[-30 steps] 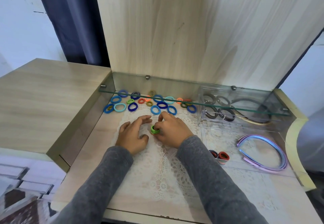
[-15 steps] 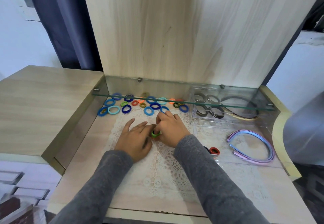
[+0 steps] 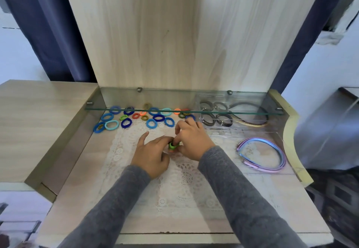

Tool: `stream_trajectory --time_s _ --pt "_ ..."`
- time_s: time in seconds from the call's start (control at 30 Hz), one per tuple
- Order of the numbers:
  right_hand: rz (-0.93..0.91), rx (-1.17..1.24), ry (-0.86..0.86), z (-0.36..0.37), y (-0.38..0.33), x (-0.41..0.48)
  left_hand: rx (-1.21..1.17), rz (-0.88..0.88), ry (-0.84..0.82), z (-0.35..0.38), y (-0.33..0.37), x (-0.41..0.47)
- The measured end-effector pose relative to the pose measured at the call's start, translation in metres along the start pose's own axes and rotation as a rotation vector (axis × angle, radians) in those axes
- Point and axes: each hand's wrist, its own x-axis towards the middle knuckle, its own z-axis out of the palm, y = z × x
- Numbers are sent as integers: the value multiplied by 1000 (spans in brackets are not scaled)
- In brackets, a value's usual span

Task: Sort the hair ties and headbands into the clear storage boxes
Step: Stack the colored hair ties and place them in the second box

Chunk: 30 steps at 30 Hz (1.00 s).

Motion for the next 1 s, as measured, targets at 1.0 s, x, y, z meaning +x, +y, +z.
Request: stream_trajectory --time_s 1.0 --pt "199 43 -78 -28 104 -97 -180 278 7 50 99 28"
